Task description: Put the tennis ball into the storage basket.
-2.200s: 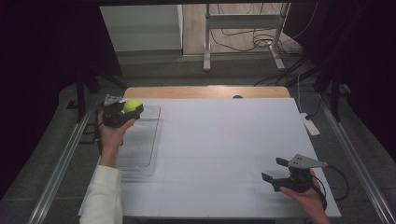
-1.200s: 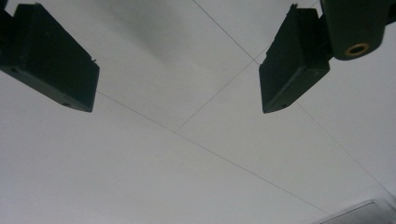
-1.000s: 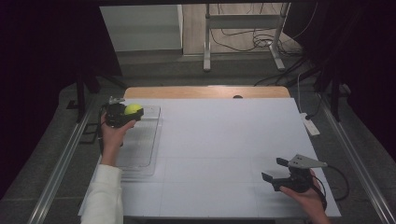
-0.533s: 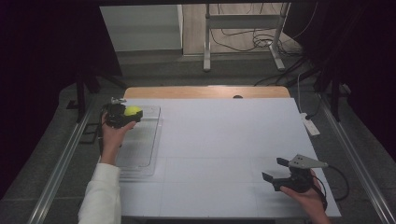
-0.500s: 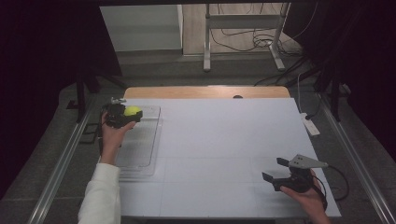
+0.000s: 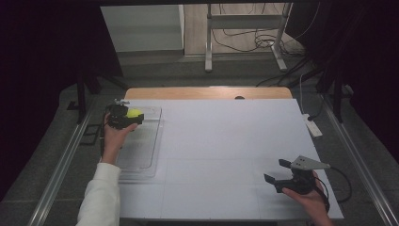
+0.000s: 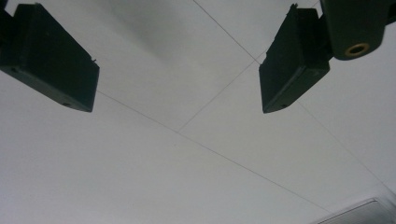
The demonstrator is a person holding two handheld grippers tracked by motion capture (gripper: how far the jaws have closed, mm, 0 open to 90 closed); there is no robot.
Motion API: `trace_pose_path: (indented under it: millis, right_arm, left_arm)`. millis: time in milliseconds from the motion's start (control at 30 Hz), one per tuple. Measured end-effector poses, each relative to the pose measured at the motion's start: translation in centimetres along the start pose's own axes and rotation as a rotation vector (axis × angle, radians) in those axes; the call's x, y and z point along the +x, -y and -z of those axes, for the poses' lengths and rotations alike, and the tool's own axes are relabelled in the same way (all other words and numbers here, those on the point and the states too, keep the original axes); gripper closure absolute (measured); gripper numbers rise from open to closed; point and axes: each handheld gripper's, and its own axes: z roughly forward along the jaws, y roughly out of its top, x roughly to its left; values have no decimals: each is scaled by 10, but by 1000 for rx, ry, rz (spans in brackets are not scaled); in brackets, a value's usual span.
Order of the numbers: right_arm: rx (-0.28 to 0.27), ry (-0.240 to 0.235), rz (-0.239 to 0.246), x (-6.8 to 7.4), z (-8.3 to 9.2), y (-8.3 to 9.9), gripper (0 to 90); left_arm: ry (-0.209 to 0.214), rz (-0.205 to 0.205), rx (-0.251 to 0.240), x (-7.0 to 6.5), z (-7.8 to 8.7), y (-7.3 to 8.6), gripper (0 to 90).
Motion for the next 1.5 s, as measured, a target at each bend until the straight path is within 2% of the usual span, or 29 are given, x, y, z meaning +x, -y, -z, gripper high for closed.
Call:
trace_pose_path:
  millis: [933,1267,1500]
  right_arm:
    - [5,-1,0,0,0,0,126]
    - [1,-10,-5,0,0,0,126]
    - [2,-10,-4,1,0,0,125]
  left_arm:
    - [-54,-44,101,-4,-19,0,265]
    - [-59,-84,138,-10,-24,-1,263]
    - [-67,-89,169,-10,-28,-2,263]
